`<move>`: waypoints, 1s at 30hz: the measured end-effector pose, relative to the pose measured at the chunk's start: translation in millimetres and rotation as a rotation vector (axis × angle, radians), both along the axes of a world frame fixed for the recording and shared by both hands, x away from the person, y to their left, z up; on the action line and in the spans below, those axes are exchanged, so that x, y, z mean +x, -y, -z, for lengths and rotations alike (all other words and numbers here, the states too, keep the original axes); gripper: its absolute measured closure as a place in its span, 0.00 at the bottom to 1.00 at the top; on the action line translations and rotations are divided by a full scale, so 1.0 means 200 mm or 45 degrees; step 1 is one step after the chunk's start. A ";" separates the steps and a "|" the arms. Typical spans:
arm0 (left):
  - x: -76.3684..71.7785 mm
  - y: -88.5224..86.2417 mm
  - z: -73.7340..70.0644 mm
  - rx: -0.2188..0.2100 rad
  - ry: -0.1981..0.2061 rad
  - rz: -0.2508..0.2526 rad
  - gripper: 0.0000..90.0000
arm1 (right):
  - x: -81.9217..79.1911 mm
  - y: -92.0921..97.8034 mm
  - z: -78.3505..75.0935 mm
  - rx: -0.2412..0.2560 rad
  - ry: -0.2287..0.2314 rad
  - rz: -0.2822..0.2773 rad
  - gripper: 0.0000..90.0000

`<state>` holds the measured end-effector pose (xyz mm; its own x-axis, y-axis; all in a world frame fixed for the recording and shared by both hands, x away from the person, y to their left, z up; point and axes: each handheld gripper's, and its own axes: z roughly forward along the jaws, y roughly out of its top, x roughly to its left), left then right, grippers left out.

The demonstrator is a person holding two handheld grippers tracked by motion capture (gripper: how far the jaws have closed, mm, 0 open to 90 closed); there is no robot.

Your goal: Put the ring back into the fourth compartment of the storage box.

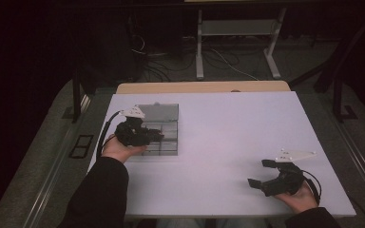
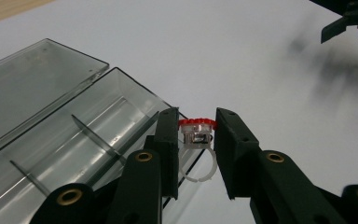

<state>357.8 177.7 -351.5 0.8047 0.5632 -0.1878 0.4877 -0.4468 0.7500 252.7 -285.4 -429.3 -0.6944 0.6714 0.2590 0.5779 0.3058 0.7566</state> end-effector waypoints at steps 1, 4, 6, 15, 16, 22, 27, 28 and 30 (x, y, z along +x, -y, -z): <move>0.00 -0.01 0.00 -0.003 0.002 -0.008 0.78 | 0.00 0.00 0.00 0.000 0.000 -0.001 0.00; 0.01 -0.03 -0.01 -0.008 0.005 -0.028 0.78 | 0.00 0.00 0.00 -0.001 -0.001 -0.001 0.00; 0.01 -0.04 -0.02 -0.005 0.005 -0.037 0.78 | 0.00 0.00 0.00 -0.001 0.000 -0.002 0.00; 0.02 -0.11 -0.02 -0.008 0.008 -0.086 0.78 | 0.00 0.00 0.00 -0.001 0.000 -0.002 0.00; 0.03 -0.11 -0.02 -0.019 0.000 -0.106 0.78 | 0.01 0.00 0.00 -0.004 0.009 -0.003 0.00; 0.05 -0.17 -0.01 -0.016 -0.001 -0.146 0.78 | 0.01 -0.01 0.01 -0.004 0.002 -0.004 0.00; 0.06 -0.21 -0.01 -0.023 -0.006 -0.178 0.78 | 0.01 -0.01 0.01 -0.003 0.002 0.000 0.00; 0.06 -0.22 -0.01 -0.025 -0.007 -0.180 0.78 | 0.01 -0.01 0.01 -0.002 0.002 -0.001 0.00; 0.07 -0.23 -0.01 -0.026 0.002 -0.190 0.78 | 0.01 -0.01 0.01 -0.001 0.001 -0.002 0.00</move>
